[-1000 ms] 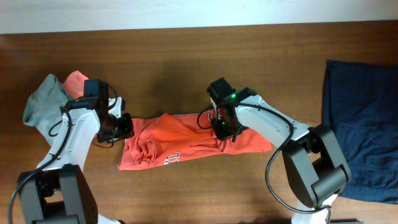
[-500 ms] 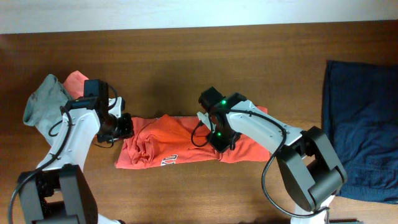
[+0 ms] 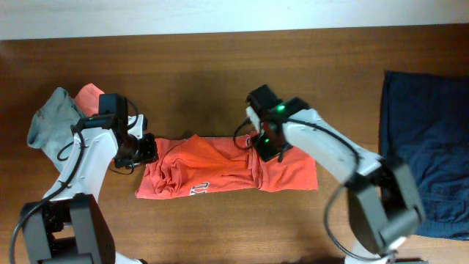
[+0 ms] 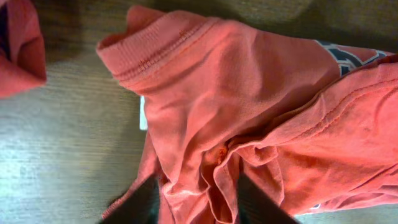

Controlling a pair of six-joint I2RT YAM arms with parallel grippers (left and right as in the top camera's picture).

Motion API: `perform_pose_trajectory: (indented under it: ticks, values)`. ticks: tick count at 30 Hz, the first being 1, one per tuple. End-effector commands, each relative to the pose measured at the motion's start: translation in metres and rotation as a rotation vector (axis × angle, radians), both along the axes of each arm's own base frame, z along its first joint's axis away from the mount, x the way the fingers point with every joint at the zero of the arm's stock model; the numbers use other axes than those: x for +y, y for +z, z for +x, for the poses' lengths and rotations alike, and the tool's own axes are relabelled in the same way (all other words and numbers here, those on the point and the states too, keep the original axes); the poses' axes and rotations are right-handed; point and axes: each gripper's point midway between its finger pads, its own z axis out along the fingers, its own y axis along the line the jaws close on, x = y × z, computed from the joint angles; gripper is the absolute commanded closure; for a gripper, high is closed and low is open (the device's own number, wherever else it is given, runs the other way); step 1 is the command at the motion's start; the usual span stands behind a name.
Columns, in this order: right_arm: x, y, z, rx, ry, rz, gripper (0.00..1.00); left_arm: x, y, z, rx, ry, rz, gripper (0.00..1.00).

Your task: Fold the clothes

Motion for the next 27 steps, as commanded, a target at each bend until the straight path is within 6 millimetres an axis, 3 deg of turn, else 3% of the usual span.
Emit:
perform_pose_trajectory:
  ticks: [1, 3, 6, 12, 27]
  values:
    - [-0.025, 0.059, 0.015, -0.135, -0.087, 0.046, 0.39, 0.001, 0.010, 0.003, -0.026, 0.010, -0.009, 0.55]
    - [-0.044, 0.072, 0.009, -0.137, -0.130, 0.043, 0.19, 0.004, 0.007, 0.001, -0.017, 0.012, 0.010, 0.54]
    - [-0.069, 0.079, -0.002, -0.104, -0.184, 0.024, 0.02, 0.010, 0.001, -0.003, -0.001, 0.016, 0.046, 0.50]
    - [-0.101, 0.075, -0.014, -0.028, -0.267, -0.008, 0.00, 0.010, -0.011, -0.003, -0.018, 0.016, 0.050, 0.48]
    - [-0.104, 0.075, -0.015, -0.022, -0.277, -0.010, 0.00, 0.002, -0.042, -0.004, -0.059, -0.033, 0.014, 0.43]
